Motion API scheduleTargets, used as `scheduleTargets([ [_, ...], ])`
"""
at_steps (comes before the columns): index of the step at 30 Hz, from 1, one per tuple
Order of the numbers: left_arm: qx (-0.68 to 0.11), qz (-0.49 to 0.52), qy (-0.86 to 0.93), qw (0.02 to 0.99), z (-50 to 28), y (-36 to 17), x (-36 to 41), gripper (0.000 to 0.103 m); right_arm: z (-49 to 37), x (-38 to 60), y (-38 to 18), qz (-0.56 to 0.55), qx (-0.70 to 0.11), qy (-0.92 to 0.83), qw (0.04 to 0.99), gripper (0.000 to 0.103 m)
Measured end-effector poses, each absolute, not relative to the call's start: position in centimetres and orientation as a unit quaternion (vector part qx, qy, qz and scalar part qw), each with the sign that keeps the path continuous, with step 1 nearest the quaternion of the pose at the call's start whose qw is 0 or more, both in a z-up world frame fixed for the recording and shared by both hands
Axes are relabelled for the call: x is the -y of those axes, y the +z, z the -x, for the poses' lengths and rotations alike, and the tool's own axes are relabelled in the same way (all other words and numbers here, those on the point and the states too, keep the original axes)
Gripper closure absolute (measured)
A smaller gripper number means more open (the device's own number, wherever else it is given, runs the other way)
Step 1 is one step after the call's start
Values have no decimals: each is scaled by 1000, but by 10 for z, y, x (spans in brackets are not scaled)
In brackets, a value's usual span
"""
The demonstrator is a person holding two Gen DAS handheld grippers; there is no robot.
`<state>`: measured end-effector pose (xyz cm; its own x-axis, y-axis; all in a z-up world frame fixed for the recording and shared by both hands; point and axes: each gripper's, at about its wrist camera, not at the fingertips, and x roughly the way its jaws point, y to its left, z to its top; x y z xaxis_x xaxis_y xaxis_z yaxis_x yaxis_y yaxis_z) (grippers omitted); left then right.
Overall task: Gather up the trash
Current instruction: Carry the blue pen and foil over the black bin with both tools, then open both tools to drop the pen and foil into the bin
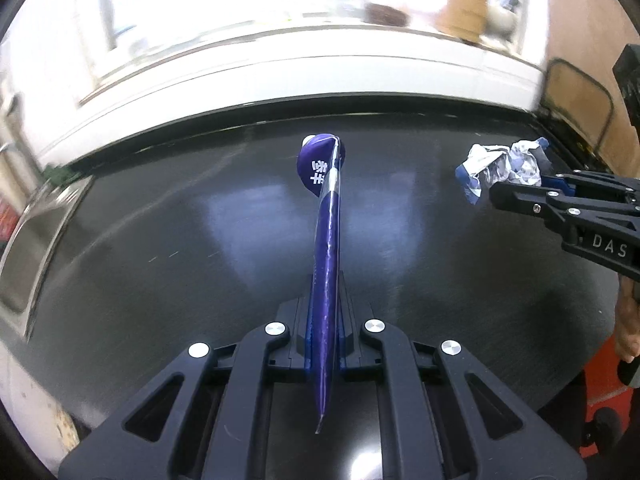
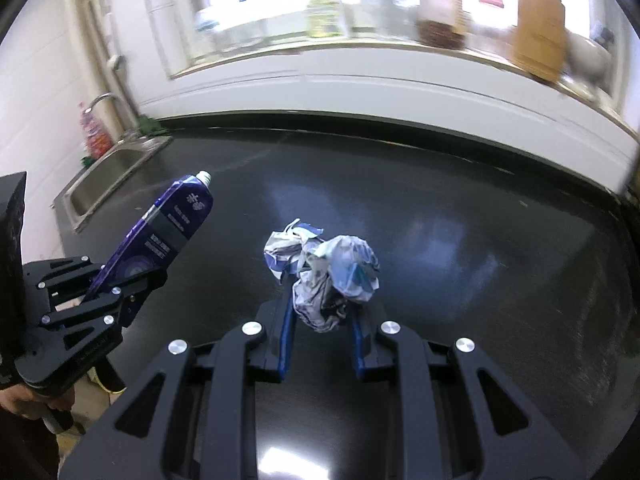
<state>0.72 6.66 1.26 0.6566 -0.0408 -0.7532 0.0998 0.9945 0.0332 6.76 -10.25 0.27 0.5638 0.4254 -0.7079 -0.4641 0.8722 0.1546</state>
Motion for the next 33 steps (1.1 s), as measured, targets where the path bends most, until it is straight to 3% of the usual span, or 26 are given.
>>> scheduleTargets([
  [8, -405, 12, 94, 909, 78, 10, -181, 95, -32, -46, 5, 68, -381, 380, 840, 80],
  [18, -427, 79, 279, 856, 221, -28, -318, 95, 73, -241, -9, 143, -374, 547, 735, 80],
  [25, -447, 128, 333, 820, 282, -74, -369, 95, 138, -332, -51, 193, -390, 608, 664, 80],
  [33, -466, 173, 331, 802, 290, -143, -400, 95, 158, -380, -119, 230, -426, 596, 641, 80],
])
